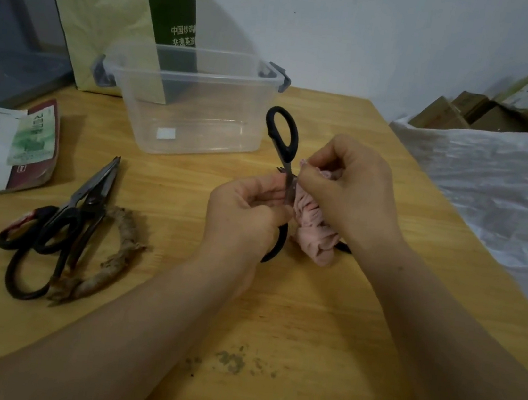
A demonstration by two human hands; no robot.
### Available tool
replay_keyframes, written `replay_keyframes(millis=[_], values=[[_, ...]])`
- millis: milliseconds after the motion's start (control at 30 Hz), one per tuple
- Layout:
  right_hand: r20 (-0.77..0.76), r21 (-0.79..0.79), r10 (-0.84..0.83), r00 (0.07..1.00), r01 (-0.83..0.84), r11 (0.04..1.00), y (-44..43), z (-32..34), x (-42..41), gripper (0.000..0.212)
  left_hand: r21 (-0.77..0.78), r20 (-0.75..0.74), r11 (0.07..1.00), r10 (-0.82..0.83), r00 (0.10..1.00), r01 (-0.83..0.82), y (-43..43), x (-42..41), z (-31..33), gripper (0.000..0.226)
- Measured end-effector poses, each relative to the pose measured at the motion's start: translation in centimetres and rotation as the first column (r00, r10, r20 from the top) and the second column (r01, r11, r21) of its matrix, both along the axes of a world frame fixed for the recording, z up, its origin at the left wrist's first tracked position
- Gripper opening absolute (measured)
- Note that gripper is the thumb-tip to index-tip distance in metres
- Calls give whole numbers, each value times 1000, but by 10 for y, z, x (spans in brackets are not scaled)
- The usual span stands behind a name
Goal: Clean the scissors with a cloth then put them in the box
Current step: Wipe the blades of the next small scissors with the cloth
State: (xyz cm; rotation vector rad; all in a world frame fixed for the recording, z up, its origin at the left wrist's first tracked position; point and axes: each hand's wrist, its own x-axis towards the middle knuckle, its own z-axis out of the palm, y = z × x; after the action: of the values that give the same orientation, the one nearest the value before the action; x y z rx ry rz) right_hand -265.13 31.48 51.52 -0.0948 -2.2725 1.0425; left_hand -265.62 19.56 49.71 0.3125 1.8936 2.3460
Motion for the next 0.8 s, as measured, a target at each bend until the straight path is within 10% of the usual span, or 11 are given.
replay_keyframes(millis=[167,533,800], values=[[-49,-51,-3,999,0,999,9,3,4,12,-10,13,999,-39,999,39,-2,-1,2,37],[14,426,182,983,-170,889,5,8,12,11,-38,-27,999,-8,1000,7,-5,-2,4,34],[46,433,12,999,-31,901,14,10,4,12,-43,7,999,14,1000,-14,-3,-2,2,37]])
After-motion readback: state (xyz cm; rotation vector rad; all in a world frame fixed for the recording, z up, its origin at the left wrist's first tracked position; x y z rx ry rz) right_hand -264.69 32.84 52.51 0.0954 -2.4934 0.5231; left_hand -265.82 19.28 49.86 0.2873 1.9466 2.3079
